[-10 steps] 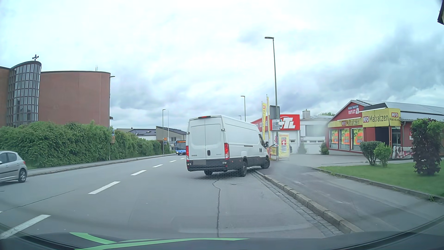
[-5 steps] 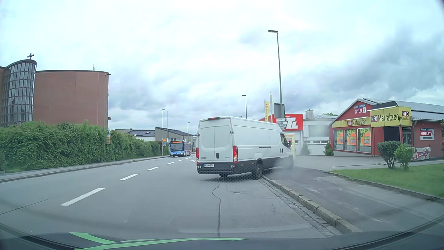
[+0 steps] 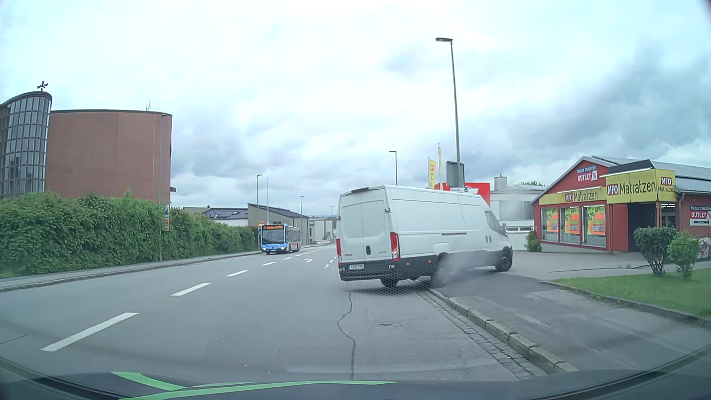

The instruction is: Follow the waypoints while adhering to traffic rules and regulations

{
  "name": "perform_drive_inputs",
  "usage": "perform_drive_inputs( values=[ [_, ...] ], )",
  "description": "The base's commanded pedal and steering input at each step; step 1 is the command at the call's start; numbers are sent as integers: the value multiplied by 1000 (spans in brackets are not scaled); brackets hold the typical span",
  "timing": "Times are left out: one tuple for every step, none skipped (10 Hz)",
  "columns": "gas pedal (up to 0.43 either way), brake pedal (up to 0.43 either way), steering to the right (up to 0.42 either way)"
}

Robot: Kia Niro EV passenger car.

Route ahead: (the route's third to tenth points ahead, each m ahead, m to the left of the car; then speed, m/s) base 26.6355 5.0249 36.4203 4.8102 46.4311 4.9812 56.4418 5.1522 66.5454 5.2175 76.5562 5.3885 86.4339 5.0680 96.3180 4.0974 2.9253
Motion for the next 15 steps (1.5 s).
perform_drive_inputs(
  values=[
    [0,0,-4],
    [0,0,-4],
    [0,0,-4],
    [0,0,-4],
    [0,0,-4],
    [0,0,-4],
    [0,0,-4],
    [0,0,-4],
    [0,0,-4],
    [0,0,-4],
    [0,0,-4],
    [0,0,-4],
    [0,0,-4],
    [0,0,-4],
    [0,0,-4]
  ],
)
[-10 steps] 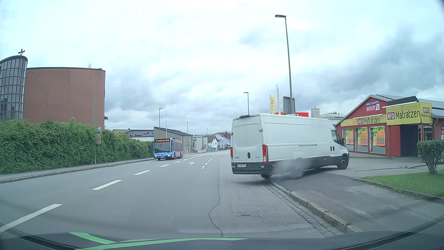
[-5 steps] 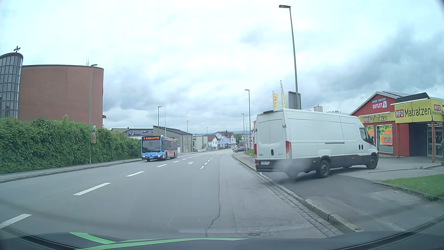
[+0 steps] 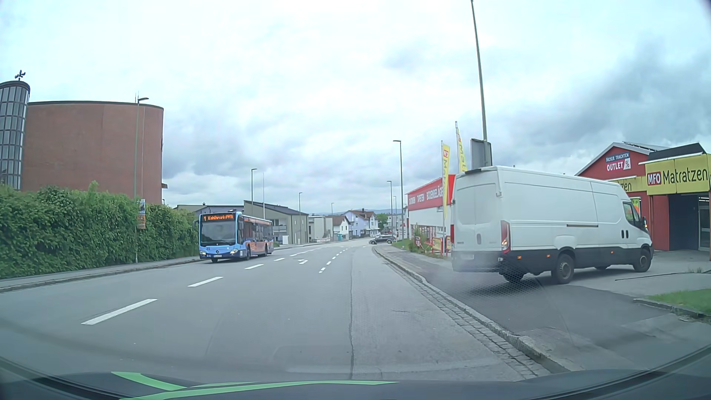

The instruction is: Follow the waypoints while adhering to traffic rules and regulations

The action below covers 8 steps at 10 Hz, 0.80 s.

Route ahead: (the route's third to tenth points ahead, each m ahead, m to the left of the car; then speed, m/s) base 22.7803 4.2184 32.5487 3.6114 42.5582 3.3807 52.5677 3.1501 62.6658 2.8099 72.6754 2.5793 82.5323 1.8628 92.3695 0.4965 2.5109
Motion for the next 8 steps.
perform_drive_inputs(
  values=[
    [0,0,-3],
    [0,0,-2],
    [0,0,0],
    [0,0,0],
    [0,0,0],
    [0,0,0],
    [0,0,0],
    [0,0,0]
  ],
)
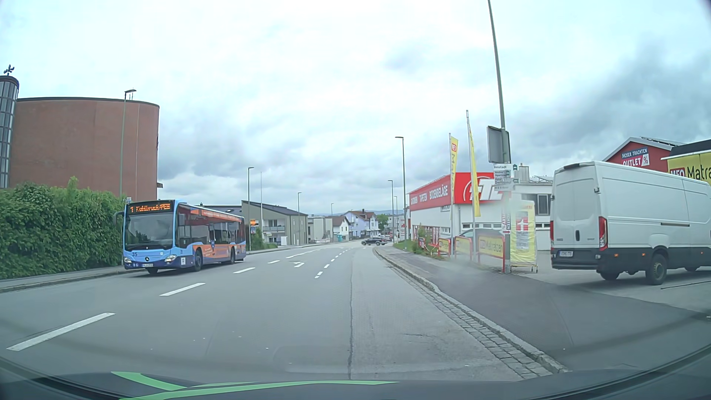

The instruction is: Follow the waypoints while adhering to traffic rules and regulations

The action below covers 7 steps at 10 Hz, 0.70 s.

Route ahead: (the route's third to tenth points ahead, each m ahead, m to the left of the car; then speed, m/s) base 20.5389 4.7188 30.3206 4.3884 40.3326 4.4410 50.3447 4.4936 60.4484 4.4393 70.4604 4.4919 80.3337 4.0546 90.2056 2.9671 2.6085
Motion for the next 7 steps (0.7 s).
perform_drive_inputs(
  values=[
    [0,0,0],
    [0,0,0],
    [0,0,0],
    [0,0,0],
    [0,0,0],
    [0,0,0],
    [0,0,0]
  ],
)
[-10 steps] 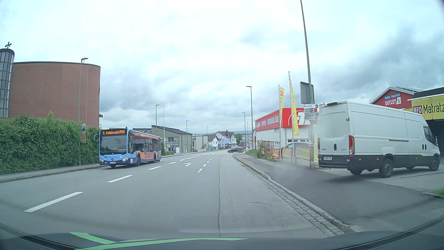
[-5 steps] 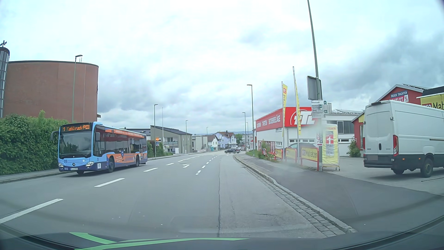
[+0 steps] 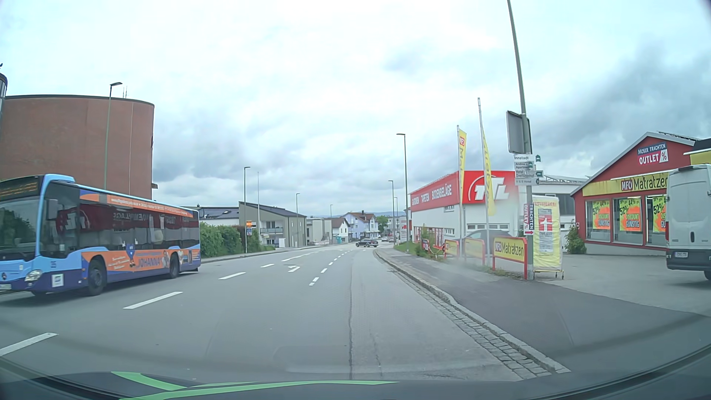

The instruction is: Follow the waypoints while adhering to traffic rules and regulations

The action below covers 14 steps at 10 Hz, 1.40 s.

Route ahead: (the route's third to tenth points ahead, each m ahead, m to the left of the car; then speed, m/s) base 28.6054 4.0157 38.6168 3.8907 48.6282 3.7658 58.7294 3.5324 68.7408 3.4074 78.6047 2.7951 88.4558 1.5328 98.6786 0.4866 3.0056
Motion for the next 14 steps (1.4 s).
perform_drive_inputs(
  values=[
    [0,0,0],
    [0,0,0],
    [0,0,0],
    [0,0,0],
    [0,0,0],
    [0,0,0],
    [0,0,0],
    [0,0,0],
    [0,0,-1],
    [0,0,-1],
    [0,0,-1],
    [0,0,-1],
    [0,0,-2],
    [0,0,-2]
  ],
)
